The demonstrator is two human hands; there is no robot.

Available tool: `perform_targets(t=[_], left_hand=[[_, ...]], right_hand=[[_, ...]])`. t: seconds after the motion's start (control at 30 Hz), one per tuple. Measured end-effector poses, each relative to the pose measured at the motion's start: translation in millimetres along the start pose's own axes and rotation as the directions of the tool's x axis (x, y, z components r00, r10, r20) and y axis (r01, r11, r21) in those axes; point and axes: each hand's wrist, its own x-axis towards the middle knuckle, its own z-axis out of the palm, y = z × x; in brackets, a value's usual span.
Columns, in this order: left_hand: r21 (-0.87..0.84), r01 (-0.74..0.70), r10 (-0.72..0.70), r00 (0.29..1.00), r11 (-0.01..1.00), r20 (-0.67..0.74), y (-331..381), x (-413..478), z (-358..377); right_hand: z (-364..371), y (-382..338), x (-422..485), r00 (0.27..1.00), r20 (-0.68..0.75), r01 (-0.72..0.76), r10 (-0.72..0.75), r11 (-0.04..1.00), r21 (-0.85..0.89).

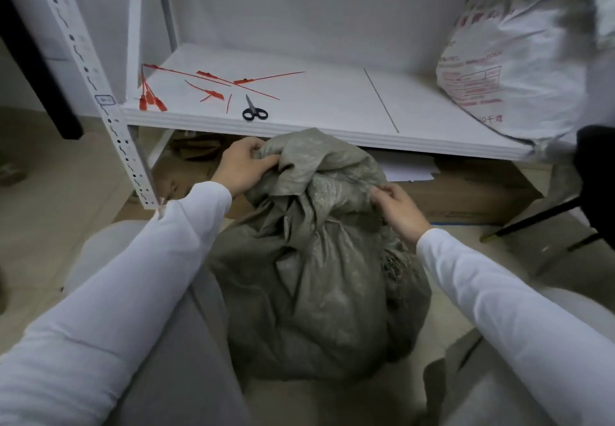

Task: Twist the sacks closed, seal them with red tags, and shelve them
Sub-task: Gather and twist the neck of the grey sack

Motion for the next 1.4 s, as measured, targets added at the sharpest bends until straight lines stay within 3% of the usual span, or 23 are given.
perform_targets(t=[0.2,0.3,0.33,0.4,0.47,0.5,0.6,0.73,0.87,0.97,1.03,1.17,1.27,1.33,1.4], left_hand=[[-0.097,-0.134,0.124,0.987,0.986,-0.101,16.9,1.8,22.4],[-0.226,-0.061,0.087,0.991,0.972,0.106,25.8,3.4,39.2],[-0.201,-0.011,0.051,0.979,0.980,0.195,27.4,3.2,44.6],[0.034,-0.014,0.002,0.945,0.999,0.328,25.8,3.3,55.0],[0.246,-0.059,-0.044,0.917,0.968,0.396,20.0,4.4,62.4],[0.248,-0.060,-0.044,0.918,0.967,0.394,17.0,6.6,64.2],[-0.080,0.020,0.002,0.966,0.997,0.260,9.9,17.0,57.5],[-0.554,0.071,-0.043,0.997,0.830,0.063,11.9,29.4,33.4],[-0.769,0.075,-0.123,0.992,0.635,-0.005,10.2,36.5,15.0],[-0.868,0.126,-0.148,0.987,0.480,0.062,12.5,34.4,6.3],[-0.876,0.160,-0.167,0.982,0.456,0.092,18.6,29.3,5.7],[-0.834,0.254,-0.113,0.967,0.490,0.228,24.9,23.5,12.3],[-0.737,0.269,-0.083,0.957,0.620,0.280,20.6,24.7,17.2],[-0.606,0.259,-0.157,0.963,0.752,0.217,13.5,26.9,19.1],[-0.312,0.242,-0.240,0.970,0.919,0.046,3.0,31.7,19.6]], right_hand=[[12.8,-19.3,2.6,0.962,0.271,0.055,-0.007,0.984,-0.172],[21.8,-8.9,12.5,0.952,0.306,0.015,0.030,0.990,-0.143],[22.4,-4.9,16.1,0.949,0.312,-0.008,0.053,0.990,-0.142],[20.4,1.1,22.8,0.940,0.322,-0.067,0.108,0.988,-0.136],[17.5,1.3,30.9,0.938,0.310,-0.119,0.156,0.984,-0.136],[16.4,-0.6,36.4,0.946,0.289,-0.119,0.147,0.987,-0.113],[15.3,-16.1,50.0,0.980,0.199,-0.019,-0.004,0.993,0.118],[5.6,-42.5,60.8,0.978,0.088,0.154,-0.190,0.938,0.310],[-4.6,-45.9,64.5,0.999,0.045,0.005,-0.030,0.880,0.476],[2.9,-40.7,62.1,0.965,0.216,-0.236,0.148,0.853,0.465],[12.8,-37.0,57.5,0.927,0.313,-0.322,0.206,0.866,0.384],[34.1,-18.7,55.4,0.868,0.459,-0.394,0.187,0.823,0.410],[35.0,-17.2,53.3,0.870,0.455,-0.404,0.191,0.806,0.432],[29.9,-20.7,54.3,0.916,0.379,-0.326,0.129,0.789,0.520],[21.4,-22.3,59.0,0.988,0.145,-0.121,0.046,0.811,0.573]])
